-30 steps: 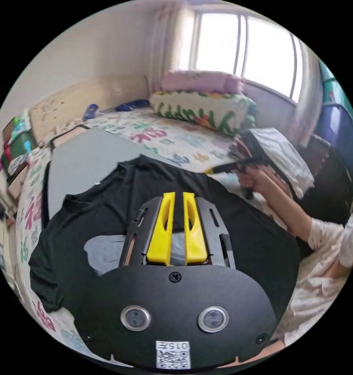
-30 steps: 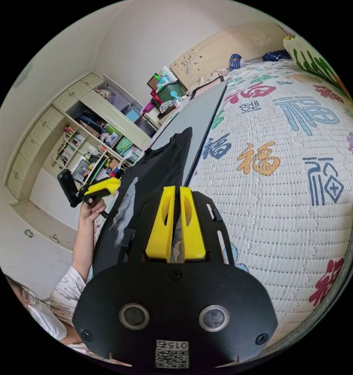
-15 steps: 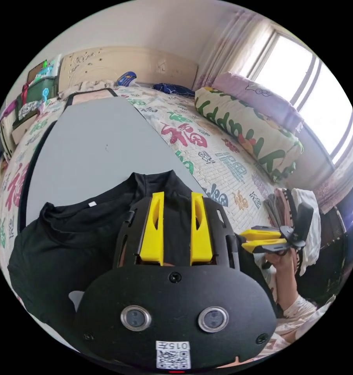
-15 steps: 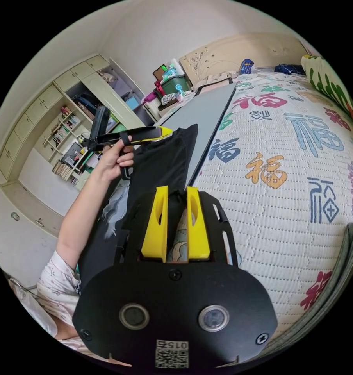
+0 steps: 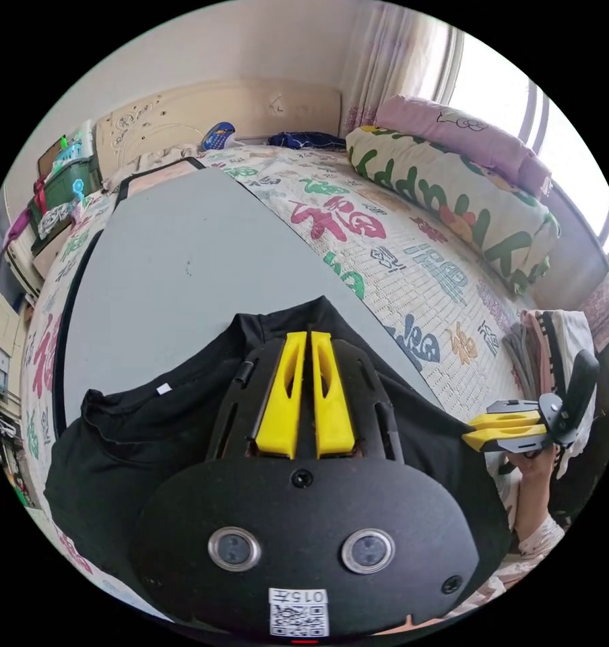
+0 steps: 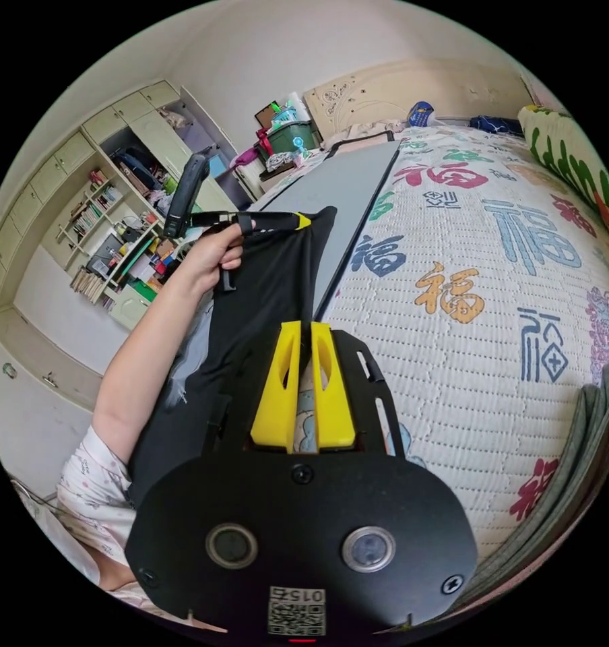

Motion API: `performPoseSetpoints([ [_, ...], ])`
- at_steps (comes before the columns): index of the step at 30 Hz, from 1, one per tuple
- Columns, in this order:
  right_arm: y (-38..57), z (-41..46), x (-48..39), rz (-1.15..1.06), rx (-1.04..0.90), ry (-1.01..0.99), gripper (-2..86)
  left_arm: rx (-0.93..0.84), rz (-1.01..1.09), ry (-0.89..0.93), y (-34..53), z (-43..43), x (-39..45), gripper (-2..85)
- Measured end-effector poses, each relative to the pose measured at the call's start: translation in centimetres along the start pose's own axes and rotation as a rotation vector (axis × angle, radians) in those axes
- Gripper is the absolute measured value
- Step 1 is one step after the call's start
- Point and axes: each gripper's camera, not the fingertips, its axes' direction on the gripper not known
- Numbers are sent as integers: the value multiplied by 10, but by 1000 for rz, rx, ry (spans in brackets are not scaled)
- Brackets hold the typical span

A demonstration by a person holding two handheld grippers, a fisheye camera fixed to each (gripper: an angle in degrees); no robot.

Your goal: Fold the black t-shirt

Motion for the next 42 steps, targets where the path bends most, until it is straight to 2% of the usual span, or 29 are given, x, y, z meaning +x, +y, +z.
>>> performPoseSetpoints([
  [4,12,16,-1,-10,-5,36,45,0,-34,-65,-2,-7,16,59],
  [10,45,21,-16,-92,43,174,96,68,-85,-108,39,-78,15,70],
  [13,67,31,-41,-217,65,117,101,33,-33,-69,80,-106,19,70],
  [15,82,52,-60,-304,-3,-7,106,9,-10,-50,118,-122,25,73],
  [18,98,83,-78,-361,-101,-90,107,13,-50,-14,153,-142,24,77],
  [23,124,122,-84,-401,-139,92,99,16,-78,86,171,-165,26,88],
  [27,139,147,-66,-409,-157,110,86,2,-71,83,172,-180,33,99],
  [31,152,161,-51,-418,-149,125,74,-23,-76,75,167,-188,44,79],
  [33,159,170,-41,-424,-146,133,70,-10,-94,43,164,-203,50,26],
  [35,165,175,-35,-433,-143,139,62,-4,-101,63,162,-216,53,12],
  [42,182,198,-7,-478,-149,136,21,30,-88,56,152,-275,65,0],
])
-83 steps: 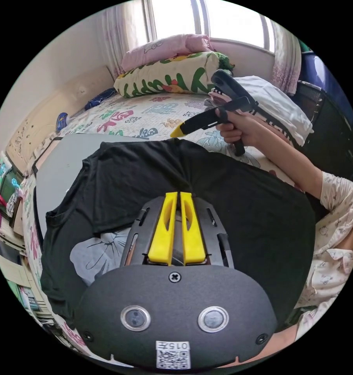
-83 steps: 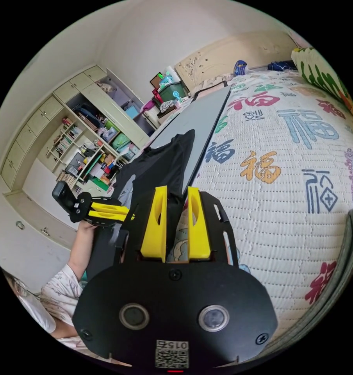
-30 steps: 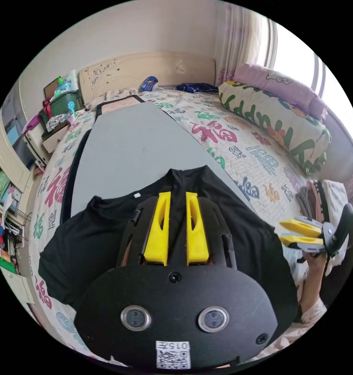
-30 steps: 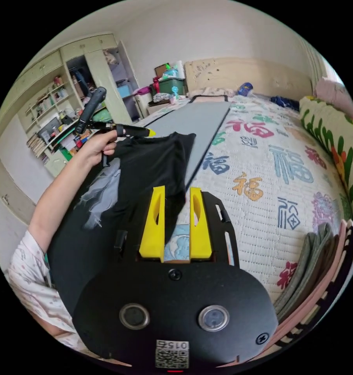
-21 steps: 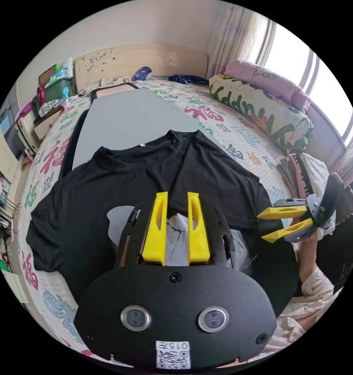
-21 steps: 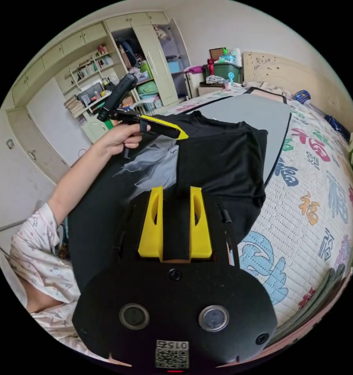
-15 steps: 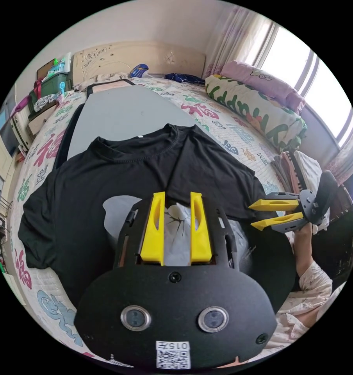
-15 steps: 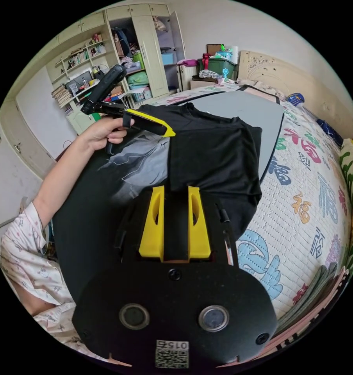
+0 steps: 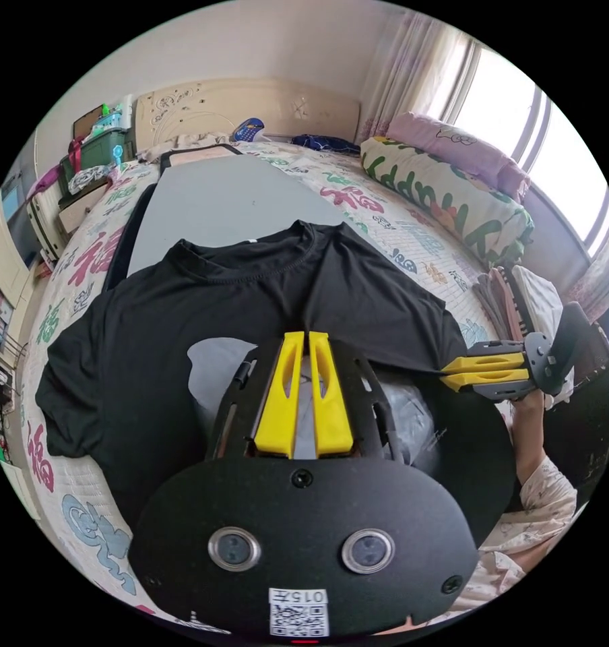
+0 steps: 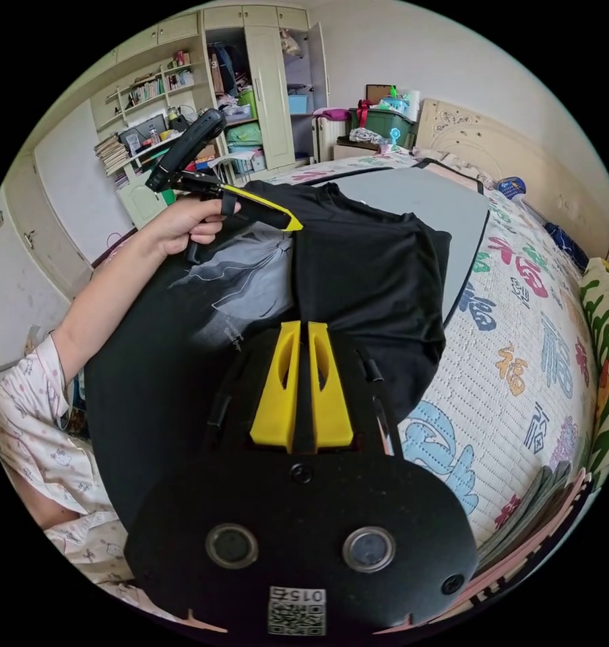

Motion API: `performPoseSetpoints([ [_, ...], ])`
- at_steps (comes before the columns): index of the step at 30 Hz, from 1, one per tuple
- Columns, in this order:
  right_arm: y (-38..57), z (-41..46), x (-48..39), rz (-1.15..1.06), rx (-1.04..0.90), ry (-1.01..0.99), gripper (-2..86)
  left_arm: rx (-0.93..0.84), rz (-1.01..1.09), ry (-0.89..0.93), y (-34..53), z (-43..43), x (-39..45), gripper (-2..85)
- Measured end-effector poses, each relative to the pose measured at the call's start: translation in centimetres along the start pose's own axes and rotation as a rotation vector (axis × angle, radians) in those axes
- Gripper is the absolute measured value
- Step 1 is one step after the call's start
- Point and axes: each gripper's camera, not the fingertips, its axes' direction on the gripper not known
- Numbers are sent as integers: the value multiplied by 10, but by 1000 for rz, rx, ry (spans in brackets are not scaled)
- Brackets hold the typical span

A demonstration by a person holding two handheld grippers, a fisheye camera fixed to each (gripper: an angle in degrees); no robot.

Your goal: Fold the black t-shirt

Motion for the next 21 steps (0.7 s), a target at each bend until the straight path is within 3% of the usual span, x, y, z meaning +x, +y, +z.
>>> performPoseSetpoints([
  [8,20,33,18,-53,-21,52,25,-25,3,-19,-23,-53,12,3],
  [14,39,37,59,-74,-32,-69,61,-31,-10,-12,-47,-106,13,22],
  [19,63,22,120,46,102,-116,55,45,-78,120,-64,-172,-12,36],
  [21,75,21,145,92,141,-104,52,161,-164,222,-69,-221,-41,35],
])
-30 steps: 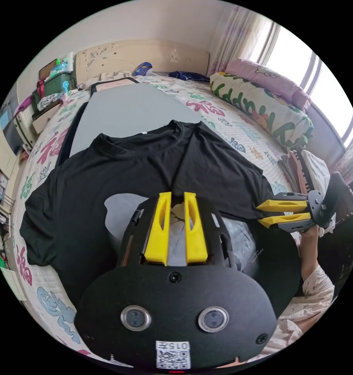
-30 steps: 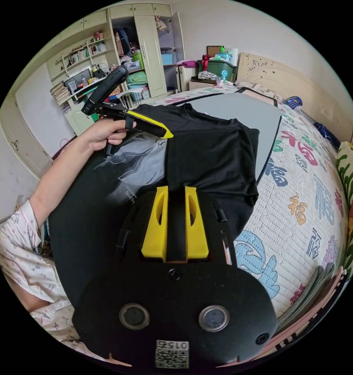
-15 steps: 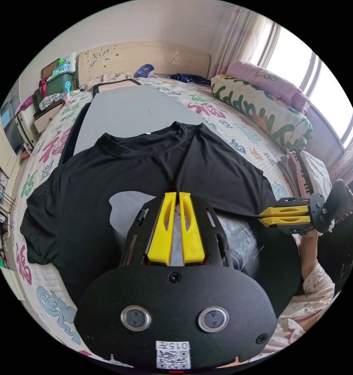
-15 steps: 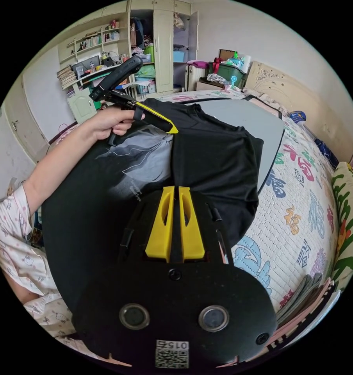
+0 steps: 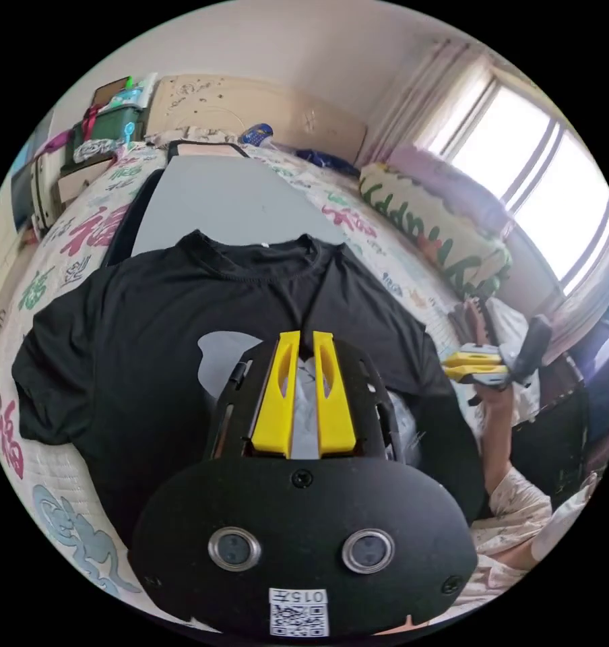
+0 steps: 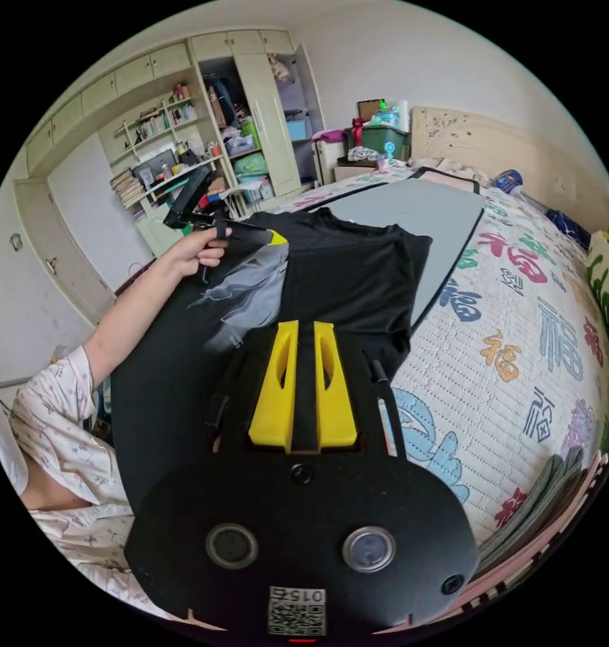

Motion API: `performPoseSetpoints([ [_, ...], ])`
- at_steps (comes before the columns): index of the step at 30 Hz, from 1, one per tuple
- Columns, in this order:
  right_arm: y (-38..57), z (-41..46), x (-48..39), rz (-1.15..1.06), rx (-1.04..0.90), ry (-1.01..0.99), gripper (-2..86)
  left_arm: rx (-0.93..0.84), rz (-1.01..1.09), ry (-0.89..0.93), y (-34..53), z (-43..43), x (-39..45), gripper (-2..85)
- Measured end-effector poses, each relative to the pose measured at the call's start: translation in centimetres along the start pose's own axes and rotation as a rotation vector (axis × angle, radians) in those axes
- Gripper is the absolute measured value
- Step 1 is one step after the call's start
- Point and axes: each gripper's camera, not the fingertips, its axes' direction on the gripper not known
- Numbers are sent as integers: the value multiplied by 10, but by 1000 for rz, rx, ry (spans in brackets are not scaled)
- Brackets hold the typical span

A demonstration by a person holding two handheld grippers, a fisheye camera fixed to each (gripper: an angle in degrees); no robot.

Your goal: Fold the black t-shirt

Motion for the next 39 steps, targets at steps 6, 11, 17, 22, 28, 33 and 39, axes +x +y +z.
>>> performPoseSetpoints([
  [6,12,-1,40,68,80,-26,53,150,-130,142,-36,-159,-58,40],
  [11,7,5,41,53,201,-154,78,267,-277,-110,-3,-281,-132,59],
  [17,-55,81,12,27,28,11,96,241,-463,-132,27,-339,-233,129],
  [22,-140,165,-28,-41,-24,-7,92,268,-457,24,0,-364,-265,113],
  [28,-246,322,-84,-95,-68,-147,85,214,-456,40,-19,-390,-261,4],
  [33,-327,476,-135,-123,-147,-195,83,277,-463,160,-9,-424,-252,-8],
  [39,-374,627,-161,-153,-389,94,132,258,-453,186,-14,-442,-249,-8],
])
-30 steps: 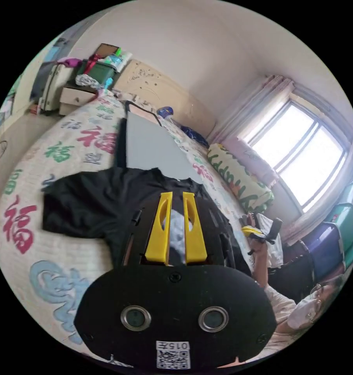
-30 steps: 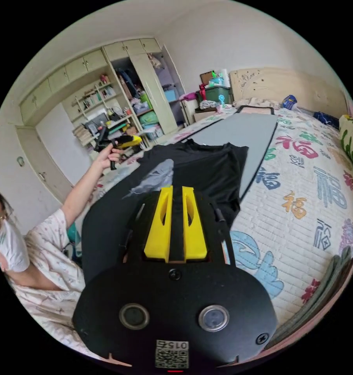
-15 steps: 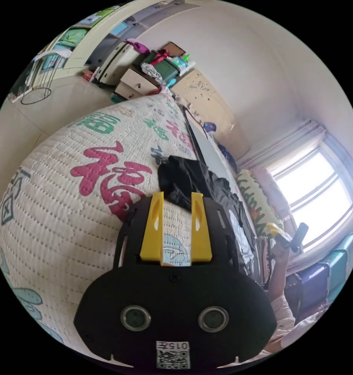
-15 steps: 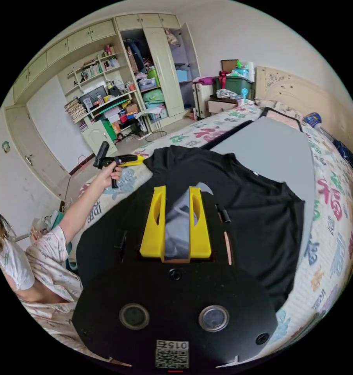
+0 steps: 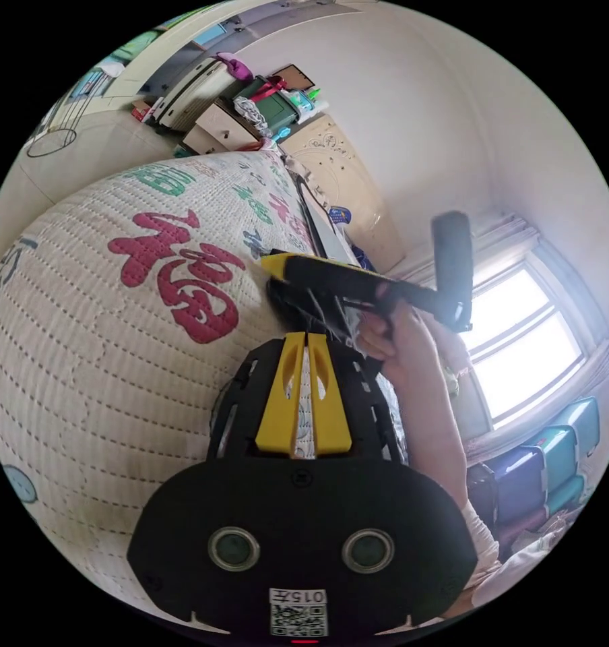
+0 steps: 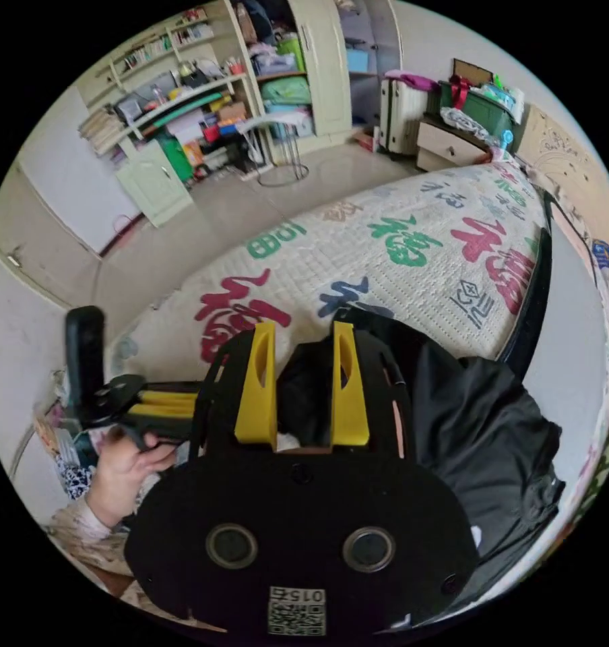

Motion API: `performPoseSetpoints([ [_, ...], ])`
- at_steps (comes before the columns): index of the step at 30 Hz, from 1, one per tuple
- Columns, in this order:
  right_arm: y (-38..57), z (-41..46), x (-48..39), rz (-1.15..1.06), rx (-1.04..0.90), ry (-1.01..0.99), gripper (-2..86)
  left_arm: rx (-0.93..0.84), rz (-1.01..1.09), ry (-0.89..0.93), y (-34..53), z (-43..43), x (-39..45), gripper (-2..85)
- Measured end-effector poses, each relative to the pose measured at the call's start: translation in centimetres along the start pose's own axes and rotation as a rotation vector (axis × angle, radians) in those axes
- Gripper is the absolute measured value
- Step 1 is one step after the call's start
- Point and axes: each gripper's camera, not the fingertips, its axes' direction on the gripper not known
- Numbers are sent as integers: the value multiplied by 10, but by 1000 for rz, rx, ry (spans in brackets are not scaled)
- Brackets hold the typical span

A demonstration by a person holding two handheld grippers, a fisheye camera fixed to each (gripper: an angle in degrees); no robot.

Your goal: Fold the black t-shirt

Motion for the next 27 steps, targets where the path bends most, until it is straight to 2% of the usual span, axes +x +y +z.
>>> performPoseSetpoints([
  [5,-9,18,9,-6,8,78,115,-19,21,-2,2,-4,7,-8],
  [16,-6,17,53,158,75,163,83,-24,105,-15,37,-8,8,-8],
  [22,-17,30,61,160,2,44,86,-72,211,-66,69,5,10,-8],
  [25,-19,36,55,158,-18,142,44,-72,217,-47,88,7,-6,-8],
  [27,-13,21,52,147,34,157,6,-66,234,-40,105,8,-16,-8],
])
